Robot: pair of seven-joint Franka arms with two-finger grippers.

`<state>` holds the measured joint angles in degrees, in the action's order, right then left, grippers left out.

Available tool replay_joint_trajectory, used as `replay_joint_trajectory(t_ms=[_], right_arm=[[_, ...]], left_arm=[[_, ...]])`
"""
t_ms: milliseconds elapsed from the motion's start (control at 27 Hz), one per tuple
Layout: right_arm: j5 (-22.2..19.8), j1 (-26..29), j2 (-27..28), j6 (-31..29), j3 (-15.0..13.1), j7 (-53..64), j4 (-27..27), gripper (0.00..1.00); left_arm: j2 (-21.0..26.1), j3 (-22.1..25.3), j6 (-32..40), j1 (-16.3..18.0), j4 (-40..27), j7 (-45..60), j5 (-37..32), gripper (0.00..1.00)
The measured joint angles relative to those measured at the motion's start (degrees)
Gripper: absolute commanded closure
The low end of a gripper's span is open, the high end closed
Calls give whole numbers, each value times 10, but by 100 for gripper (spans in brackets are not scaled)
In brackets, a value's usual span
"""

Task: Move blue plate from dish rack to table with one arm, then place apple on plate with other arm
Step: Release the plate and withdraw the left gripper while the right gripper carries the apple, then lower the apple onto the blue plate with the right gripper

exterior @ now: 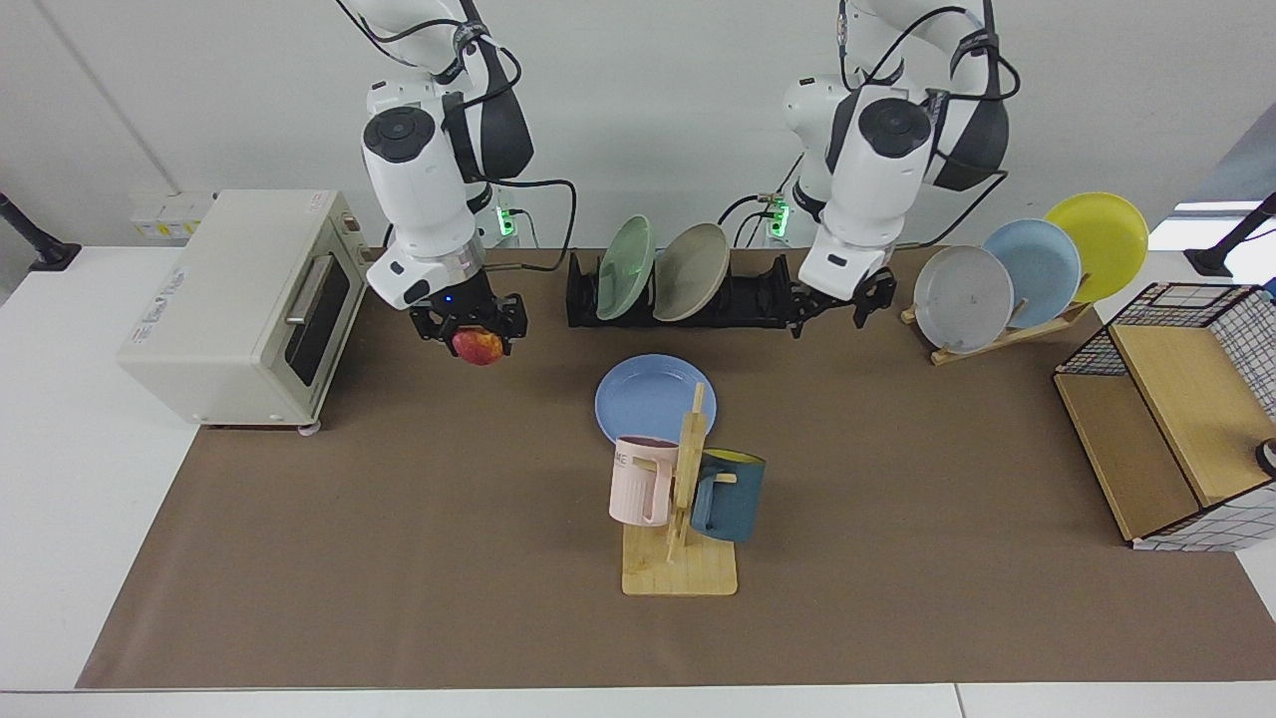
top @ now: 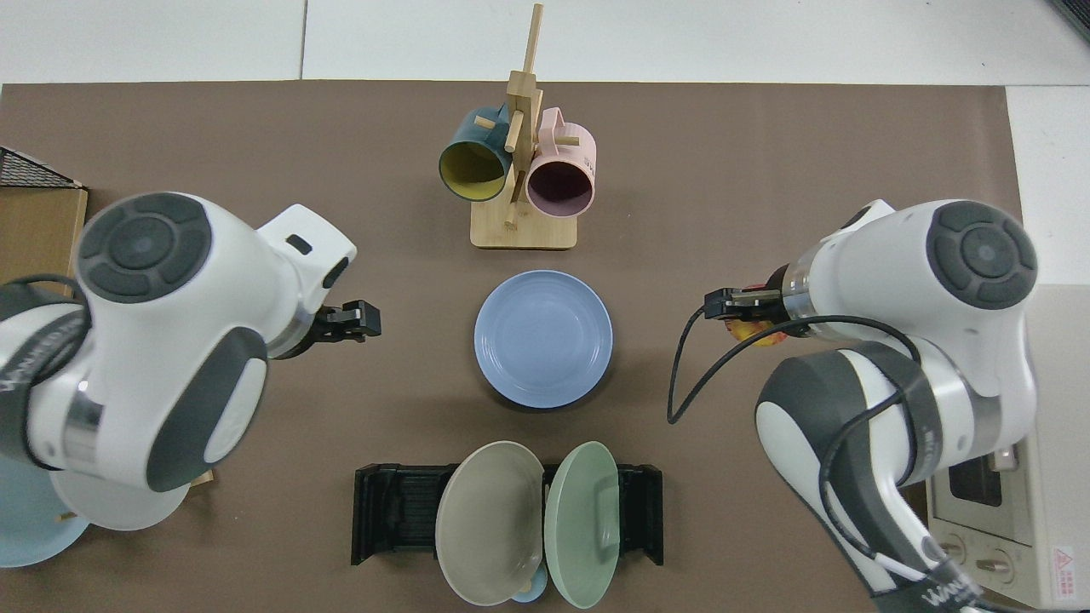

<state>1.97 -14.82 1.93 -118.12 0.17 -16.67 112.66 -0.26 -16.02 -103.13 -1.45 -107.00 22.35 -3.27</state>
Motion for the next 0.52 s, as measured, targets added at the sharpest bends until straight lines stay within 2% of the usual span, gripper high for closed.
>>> replay_joint_trajectory(t_ms=[148, 333, 519], right_arm=[[0, -30, 18, -28, 1, -43, 3, 100], [7, -68, 45, -71, 1, -106, 6, 100], [38, -104, 78, -123, 2, -149, 8, 100]], left_arm=[[-11, 47, 55, 1, 40, -68, 1, 0], [-35, 107, 90, 3, 59, -160, 12, 0], [-57, 125, 107, 3, 59, -200, 17, 0]])
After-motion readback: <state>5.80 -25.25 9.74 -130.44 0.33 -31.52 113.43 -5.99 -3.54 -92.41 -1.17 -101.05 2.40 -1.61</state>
